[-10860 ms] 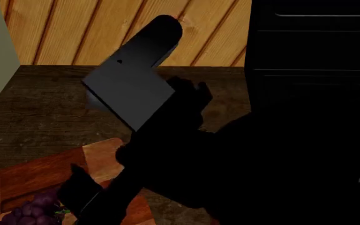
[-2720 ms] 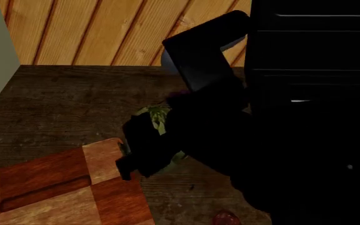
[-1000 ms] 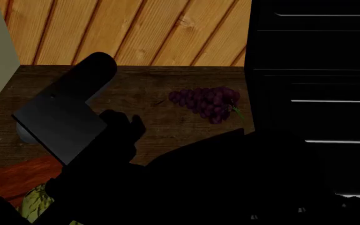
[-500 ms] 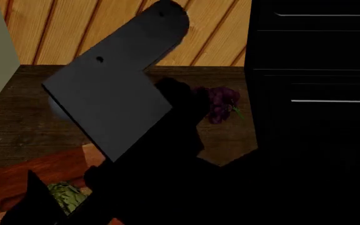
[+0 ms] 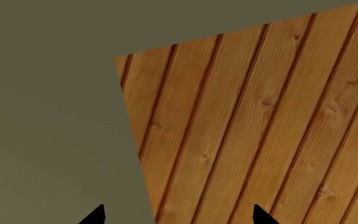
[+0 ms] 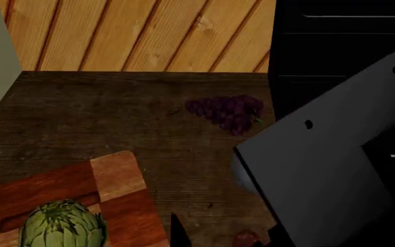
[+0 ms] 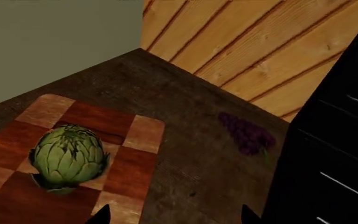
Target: Clear the non-vegetable object off the cutting board and place the vegetables onto it.
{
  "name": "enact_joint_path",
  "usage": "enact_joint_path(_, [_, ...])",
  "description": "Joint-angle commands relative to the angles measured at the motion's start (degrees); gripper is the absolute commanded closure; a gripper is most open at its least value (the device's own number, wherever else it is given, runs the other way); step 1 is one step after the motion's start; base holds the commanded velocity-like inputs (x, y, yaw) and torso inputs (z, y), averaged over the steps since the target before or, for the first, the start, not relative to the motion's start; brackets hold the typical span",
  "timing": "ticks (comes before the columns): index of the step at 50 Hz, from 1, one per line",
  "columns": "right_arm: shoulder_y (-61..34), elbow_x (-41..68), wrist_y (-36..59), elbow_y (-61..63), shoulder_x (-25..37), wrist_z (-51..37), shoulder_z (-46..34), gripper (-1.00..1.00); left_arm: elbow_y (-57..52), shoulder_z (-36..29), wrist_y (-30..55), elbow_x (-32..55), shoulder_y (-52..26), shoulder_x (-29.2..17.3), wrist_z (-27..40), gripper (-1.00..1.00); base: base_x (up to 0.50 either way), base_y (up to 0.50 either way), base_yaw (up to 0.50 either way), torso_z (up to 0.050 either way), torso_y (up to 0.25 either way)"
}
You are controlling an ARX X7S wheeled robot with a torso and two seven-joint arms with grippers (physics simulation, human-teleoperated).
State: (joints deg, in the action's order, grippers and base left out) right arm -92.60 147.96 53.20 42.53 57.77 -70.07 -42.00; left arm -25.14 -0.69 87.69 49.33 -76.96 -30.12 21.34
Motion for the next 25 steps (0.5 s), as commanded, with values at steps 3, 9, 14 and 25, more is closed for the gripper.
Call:
enact_joint_path(3, [4.6, -1.7, 0.0, 3.2, 8.4, 2.4, 3.6, -1.0, 0.1, -3.8, -1.9, 1.1, -2.9, -4.3, -1.0, -1.0, 0.02, 0.01, 0.01, 0.003, 0.0])
enact_joint_path(9, [8.0, -4.3, 0.1, 3.3, 10.0, 4.2, 3.6, -1.0, 0.0, -3.4, -2.4, 1.8, -2.1, -4.8, -0.4, -1.0, 0.02, 0.01, 0.01, 0.002, 0.0])
enact_joint_path(14, [10.0, -5.1, -0.4, 3.8, 11.0, 5.1, 3.5, -1.0, -0.1, -3.4, -2.3, 2.5, -2.1, -5.0, 0.1, -1.0, 0.02, 0.01, 0.01, 0.002, 0.0])
enact_joint_path(25, [11.4, -4.5, -0.5, 3.7, 11.7, 5.2, 2.6, -1.0, 0.1, -3.5, -2.7, 3.7, -2.1, -5.5, 1.1, -1.0, 0.02, 0.01, 0.01, 0.003, 0.0])
